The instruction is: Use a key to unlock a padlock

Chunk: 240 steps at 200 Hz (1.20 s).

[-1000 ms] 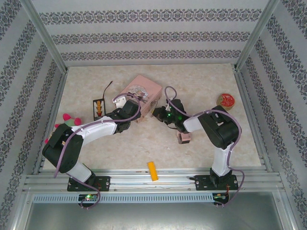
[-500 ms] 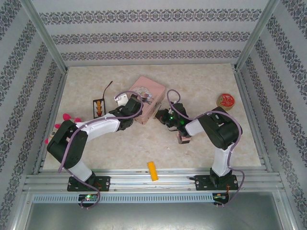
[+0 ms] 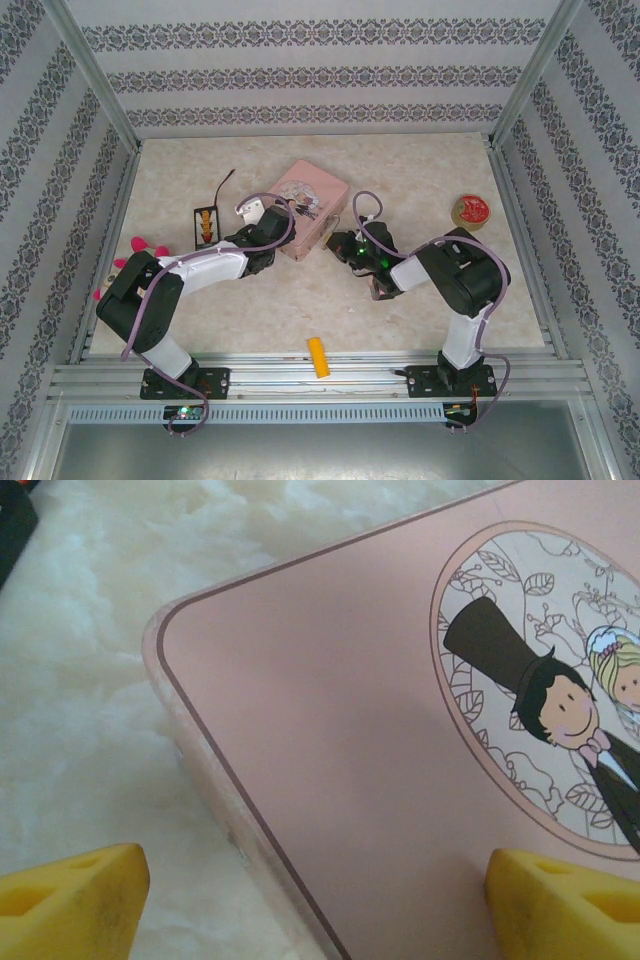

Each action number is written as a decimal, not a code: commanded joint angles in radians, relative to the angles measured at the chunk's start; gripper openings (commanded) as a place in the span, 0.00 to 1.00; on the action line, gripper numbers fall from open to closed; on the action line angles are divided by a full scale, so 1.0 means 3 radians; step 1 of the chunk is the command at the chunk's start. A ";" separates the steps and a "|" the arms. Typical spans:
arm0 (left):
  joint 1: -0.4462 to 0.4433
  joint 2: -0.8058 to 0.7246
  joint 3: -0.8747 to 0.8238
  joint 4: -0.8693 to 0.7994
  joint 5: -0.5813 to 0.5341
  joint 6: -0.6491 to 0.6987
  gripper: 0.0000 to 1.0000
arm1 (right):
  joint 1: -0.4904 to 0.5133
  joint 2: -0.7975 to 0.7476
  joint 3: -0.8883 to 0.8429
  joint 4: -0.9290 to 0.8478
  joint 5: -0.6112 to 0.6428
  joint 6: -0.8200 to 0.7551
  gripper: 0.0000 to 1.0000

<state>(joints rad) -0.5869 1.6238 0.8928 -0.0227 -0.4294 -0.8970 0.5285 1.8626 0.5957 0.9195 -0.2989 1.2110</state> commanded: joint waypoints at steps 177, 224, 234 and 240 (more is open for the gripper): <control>0.0110 0.0054 -0.0159 -0.0180 0.0000 0.0003 0.72 | -0.0131 0.0173 -0.0052 0.0284 0.0296 0.0195 0.00; 0.0110 0.0028 -0.0188 -0.0169 -0.0010 -0.0010 0.70 | -0.0135 0.0177 -0.0043 0.0307 0.0310 0.0221 0.00; 0.0110 0.0028 -0.0194 -0.0170 -0.0007 -0.0012 0.69 | -0.0143 0.0190 -0.0034 0.0338 0.0321 0.0252 0.00; 0.0110 0.0023 -0.0199 -0.0165 -0.0009 -0.0014 0.69 | -0.0146 0.0205 -0.0025 0.0362 0.0321 0.0265 0.00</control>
<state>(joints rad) -0.5819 1.6222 0.8780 0.0261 -0.3965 -0.8993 0.5102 1.9030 0.5926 1.0031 -0.2619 1.2633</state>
